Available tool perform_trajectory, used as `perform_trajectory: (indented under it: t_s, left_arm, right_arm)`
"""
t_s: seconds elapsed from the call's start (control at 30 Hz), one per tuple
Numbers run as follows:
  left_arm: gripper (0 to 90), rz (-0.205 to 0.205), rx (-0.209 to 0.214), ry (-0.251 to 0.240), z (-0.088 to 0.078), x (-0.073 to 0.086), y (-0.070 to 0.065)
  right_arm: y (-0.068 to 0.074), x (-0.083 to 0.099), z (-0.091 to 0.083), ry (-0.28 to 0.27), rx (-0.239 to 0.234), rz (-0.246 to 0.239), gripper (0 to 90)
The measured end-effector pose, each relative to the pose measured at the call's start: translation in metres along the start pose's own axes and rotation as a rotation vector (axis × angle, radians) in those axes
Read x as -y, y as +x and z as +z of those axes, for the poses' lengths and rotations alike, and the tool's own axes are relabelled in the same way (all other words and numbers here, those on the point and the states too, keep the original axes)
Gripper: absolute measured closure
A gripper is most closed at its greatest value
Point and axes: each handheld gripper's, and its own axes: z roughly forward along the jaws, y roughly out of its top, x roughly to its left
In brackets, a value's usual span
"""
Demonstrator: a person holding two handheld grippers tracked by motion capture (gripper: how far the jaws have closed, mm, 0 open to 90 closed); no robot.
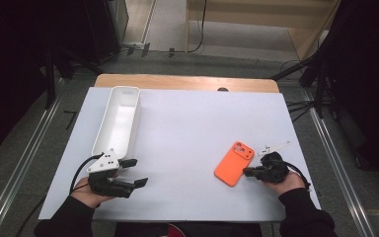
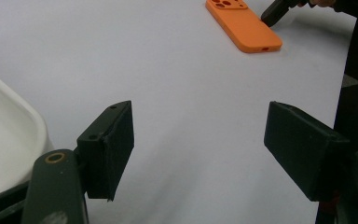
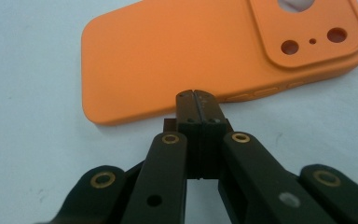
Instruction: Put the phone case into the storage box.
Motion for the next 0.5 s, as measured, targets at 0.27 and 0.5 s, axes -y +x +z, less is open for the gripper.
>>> perform_trajectory:
  t_s: [0.27, 0.5]
  left_arm:
    - [24.5, 0.002, 0.003, 0.004, 0.0006, 0.0001, -0.0003]
    - [24.5, 0.000, 0.002, 0.003, 0.0008, 0.0002, -0.0001]
  right_arm:
    - [0.0021, -0.0045, 0.0032, -0.003, 0.004, -0.008, 88.2]
    - [0.0026, -0.0095, 0.0066, -0.004, 0.003, -0.014, 88.2]
